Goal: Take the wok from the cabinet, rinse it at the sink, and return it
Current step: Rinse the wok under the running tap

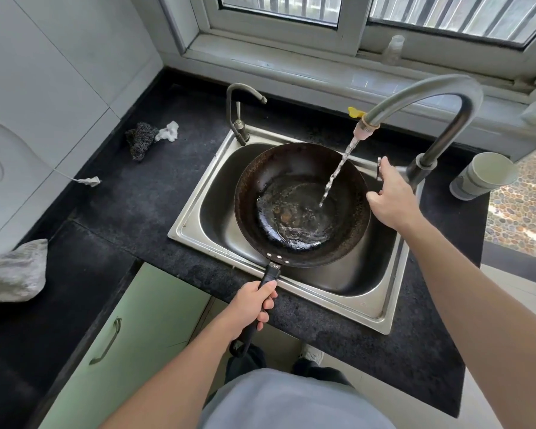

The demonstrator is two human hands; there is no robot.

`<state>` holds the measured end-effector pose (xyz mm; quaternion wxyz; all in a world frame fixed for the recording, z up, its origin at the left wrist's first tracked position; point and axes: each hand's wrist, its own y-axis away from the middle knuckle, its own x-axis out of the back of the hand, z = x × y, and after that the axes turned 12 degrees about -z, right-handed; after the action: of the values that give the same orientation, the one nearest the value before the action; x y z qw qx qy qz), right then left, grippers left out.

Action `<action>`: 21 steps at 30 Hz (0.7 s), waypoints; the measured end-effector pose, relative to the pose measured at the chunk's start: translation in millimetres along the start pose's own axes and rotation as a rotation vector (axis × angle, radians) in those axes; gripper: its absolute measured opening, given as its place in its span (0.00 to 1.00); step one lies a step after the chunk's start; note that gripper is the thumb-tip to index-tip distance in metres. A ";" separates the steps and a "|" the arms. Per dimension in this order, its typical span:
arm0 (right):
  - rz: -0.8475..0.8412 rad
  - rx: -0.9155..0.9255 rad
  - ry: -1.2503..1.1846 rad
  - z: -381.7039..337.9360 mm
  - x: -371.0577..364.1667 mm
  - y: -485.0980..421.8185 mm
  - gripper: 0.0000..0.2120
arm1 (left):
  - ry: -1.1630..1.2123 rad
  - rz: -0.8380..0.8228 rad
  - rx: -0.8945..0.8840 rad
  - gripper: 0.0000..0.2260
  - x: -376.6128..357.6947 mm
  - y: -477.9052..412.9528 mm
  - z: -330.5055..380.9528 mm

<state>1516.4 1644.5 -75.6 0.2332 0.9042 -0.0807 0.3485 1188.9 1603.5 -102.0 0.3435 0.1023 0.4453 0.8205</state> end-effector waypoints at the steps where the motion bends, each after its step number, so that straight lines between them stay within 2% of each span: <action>1: 0.004 -0.005 0.004 1.3 -1.7 2.8 0.37 | 0.003 -0.002 0.004 0.12 -0.1 0.3 -0.2; 8: 0.037 -0.012 -0.050 11.1 -22.7 33.7 0.36 | 0.044 -0.046 0.007 0.11 4.5 -0.7 -1.4; 12: 0.110 -0.062 -0.108 11.9 -35.8 55.4 0.35 | 0.091 -0.129 0.024 0.10 10.6 0.4 1.4; 17: 0.111 -0.122 -0.109 8.5 -69.7 84.2 0.33 | 0.120 -0.222 0.052 0.09 14.9 -3.1 3.9; 19: 0.143 -0.151 -0.112 1.9 -79.6 95.0 0.30 | 0.139 -0.249 0.062 0.08 18.1 -5.1 4.1; 21: 0.177 -0.178 -0.134 -11.2 -87.8 108.3 0.20 | 0.157 -0.271 0.081 0.08 20.6 -6.1 6.4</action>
<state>1411.0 1553.3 -87.4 0.2750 0.8906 -0.2064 0.2978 1179.5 1623.4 -106.0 0.4109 -0.0093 0.5131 0.7535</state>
